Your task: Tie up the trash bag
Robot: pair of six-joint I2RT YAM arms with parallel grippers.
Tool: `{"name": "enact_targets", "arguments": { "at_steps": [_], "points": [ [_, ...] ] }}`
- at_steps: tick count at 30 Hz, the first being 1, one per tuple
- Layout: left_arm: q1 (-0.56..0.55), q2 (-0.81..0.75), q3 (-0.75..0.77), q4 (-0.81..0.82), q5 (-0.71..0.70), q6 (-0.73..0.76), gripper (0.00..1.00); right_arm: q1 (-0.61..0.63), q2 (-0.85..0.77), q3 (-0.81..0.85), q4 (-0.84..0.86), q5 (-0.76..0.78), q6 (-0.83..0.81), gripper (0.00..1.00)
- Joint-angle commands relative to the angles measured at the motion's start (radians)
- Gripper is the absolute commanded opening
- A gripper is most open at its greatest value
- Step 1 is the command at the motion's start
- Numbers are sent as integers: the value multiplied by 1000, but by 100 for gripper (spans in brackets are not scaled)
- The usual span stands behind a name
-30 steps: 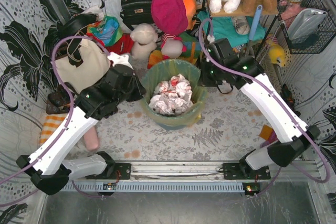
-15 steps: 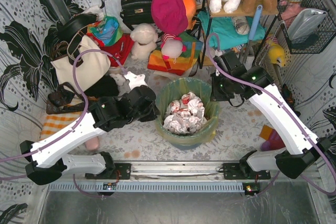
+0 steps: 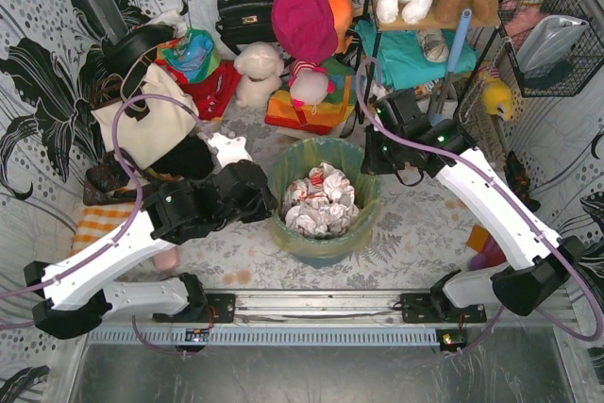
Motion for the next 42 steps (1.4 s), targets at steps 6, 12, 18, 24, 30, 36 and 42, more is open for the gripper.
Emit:
{"name": "enact_targets", "arguments": {
  "at_steps": [6,12,18,24,30,36,42],
  "points": [
    [-39,-104,-26,41,5,-27,44,0,42,-24,241,-8,70,21],
    [-39,-162,6,28,-122,4,55,0,4,1,245,33,66,42],
    [-39,-169,64,-66,-268,16,59,0,-37,33,234,99,56,53],
    [-36,-175,60,-161,-370,-80,58,0,-108,33,222,210,69,56],
    [-10,-207,-92,-123,-340,-156,58,0,-190,-45,252,286,105,58],
    [84,-281,-372,123,-152,-123,57,0,-234,-105,197,336,121,60],
    [205,-289,-609,348,44,-53,54,-3,-318,-258,177,388,154,64]
  ]
}}
